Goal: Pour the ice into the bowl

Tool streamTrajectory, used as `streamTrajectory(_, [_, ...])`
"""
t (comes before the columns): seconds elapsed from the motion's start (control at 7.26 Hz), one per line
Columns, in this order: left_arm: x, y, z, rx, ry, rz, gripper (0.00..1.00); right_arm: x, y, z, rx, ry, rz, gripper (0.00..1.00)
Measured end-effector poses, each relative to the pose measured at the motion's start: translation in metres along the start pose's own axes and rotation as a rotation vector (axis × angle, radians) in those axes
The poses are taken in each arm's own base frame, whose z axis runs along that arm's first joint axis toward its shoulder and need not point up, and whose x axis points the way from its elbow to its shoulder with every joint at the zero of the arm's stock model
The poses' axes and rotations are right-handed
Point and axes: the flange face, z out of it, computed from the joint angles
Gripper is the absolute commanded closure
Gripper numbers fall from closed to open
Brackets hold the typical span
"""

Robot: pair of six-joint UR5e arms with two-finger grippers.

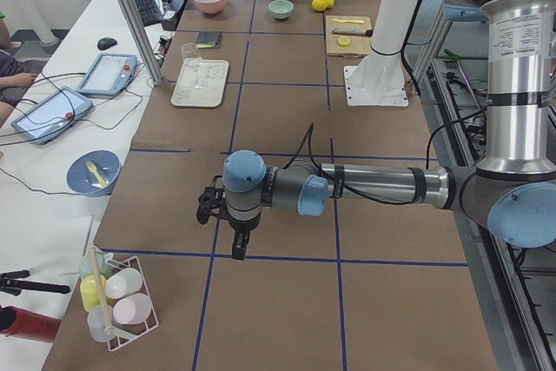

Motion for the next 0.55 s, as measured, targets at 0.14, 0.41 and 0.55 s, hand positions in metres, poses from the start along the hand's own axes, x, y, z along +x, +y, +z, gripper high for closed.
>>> streamTrajectory(0.14, [0.0003,-0.0008,-0.0003,0.001,0.000,-0.024,0.00,0.0002,0.0001,0.0001,0.000,0.000,0.000,0.00])
streamTrajectory(0.41, [0.0010,-0.0022,-0.0011,0.004,-0.001,-0.046,0.00,0.0003,0.0001,0.0002,0.000,0.000,0.001,0.00])
streamTrajectory(0.55, [0.0011,-0.0025,-0.0012,0.005,-0.001,-0.048,0.00,0.0004,0.0001,-0.0001,0.000,0.001,0.008,0.00])
